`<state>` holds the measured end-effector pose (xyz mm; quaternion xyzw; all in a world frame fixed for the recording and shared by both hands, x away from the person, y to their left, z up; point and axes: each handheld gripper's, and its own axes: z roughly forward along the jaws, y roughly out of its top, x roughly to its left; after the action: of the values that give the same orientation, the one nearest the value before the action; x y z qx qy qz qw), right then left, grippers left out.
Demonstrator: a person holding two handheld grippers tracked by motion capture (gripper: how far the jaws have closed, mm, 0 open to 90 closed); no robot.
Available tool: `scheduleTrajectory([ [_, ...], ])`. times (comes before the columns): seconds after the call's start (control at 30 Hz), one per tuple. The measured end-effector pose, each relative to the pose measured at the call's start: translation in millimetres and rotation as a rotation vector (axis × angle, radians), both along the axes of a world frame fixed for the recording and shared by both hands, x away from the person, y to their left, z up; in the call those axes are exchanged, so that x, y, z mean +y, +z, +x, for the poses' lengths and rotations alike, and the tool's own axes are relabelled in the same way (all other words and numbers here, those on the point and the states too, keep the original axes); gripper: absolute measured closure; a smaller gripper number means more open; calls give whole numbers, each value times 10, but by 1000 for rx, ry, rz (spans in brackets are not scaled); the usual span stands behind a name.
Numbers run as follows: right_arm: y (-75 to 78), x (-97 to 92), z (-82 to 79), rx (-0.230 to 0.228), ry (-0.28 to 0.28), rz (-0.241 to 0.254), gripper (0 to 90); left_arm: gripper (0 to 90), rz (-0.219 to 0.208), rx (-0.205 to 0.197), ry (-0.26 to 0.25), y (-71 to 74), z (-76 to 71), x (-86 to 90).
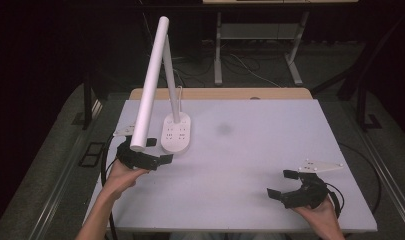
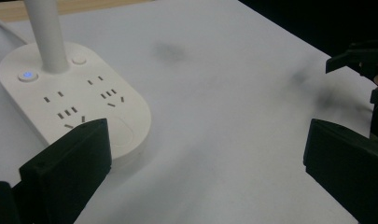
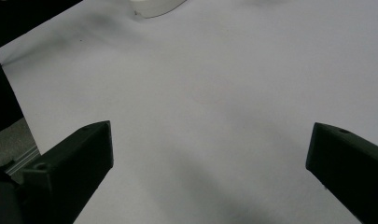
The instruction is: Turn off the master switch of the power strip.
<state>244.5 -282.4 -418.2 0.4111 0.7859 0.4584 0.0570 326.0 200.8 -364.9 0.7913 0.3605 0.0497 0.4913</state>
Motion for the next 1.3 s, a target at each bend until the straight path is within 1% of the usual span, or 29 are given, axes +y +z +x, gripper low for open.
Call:
scheduleTrajectory([
  [0.07,-3,-1,3,-2,1,-2,0,1,6,4,2,-4,49,9],
  [0.13,-4,-1,5,-2,1,-2,0,1,8,7,5,-4,62,7],
  [0.17,-5,-2,5,-2,1,-3,0,1,19,5,1,0,95,11],
  [0.2,-8,-4,9,-7,1,-4,0,1,17,7,6,3,108,10],
  [0.33,-10,-8,9,-5,1,-7,0,2,20,7,8,10,156,13],
  [0.37,-10,-8,9,-5,1,-7,0,2,28,7,6,14,171,16],
  [0.43,-11,-12,9,-2,0,-8,0,2,31,6,13,28,207,15],
  [0.63,-14,-8,10,-2,-2,-9,0,2,35,6,18,59,262,25],
  [0.83,-15,-11,12,-3,-3,-10,0,3,51,10,24,87,350,45],
  [0.9,-16,-11,12,-2,-3,-10,0,4,48,11,26,91,361,46],
  [0.97,-18,-11,13,-3,-2,-10,0,4,60,9,23,112,396,52],
  [1.03,-19,-12,14,-4,-2,-10,0,5,61,8,22,118,409,54],
  [1.3,-21,-17,14,-3,-1,-10,0,7,72,12,35,167,501,73],
])
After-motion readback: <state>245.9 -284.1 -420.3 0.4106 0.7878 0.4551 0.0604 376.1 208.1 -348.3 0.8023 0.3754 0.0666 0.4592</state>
